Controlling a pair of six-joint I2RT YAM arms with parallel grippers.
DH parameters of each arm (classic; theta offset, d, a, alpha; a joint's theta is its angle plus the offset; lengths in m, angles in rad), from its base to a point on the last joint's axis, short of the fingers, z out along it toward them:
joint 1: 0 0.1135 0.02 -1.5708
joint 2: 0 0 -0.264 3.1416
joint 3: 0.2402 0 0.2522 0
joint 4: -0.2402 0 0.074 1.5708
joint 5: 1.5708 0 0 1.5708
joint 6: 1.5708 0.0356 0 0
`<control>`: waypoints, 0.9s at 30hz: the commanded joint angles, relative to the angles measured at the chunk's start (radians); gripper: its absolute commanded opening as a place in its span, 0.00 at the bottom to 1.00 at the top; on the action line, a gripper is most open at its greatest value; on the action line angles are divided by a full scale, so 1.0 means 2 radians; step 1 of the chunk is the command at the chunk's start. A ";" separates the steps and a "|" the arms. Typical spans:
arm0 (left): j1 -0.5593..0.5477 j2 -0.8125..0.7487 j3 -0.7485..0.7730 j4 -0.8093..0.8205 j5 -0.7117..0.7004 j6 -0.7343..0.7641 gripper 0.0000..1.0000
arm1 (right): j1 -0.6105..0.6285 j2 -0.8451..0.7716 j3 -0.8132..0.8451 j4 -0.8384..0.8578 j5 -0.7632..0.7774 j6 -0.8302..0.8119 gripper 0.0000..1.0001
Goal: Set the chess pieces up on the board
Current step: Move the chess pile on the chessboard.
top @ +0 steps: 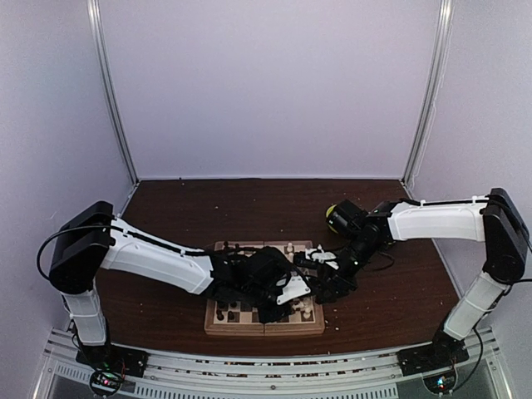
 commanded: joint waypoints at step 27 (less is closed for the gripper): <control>0.000 -0.001 -0.013 0.030 -0.002 0.004 0.13 | 0.036 0.039 0.022 0.074 0.008 0.083 0.38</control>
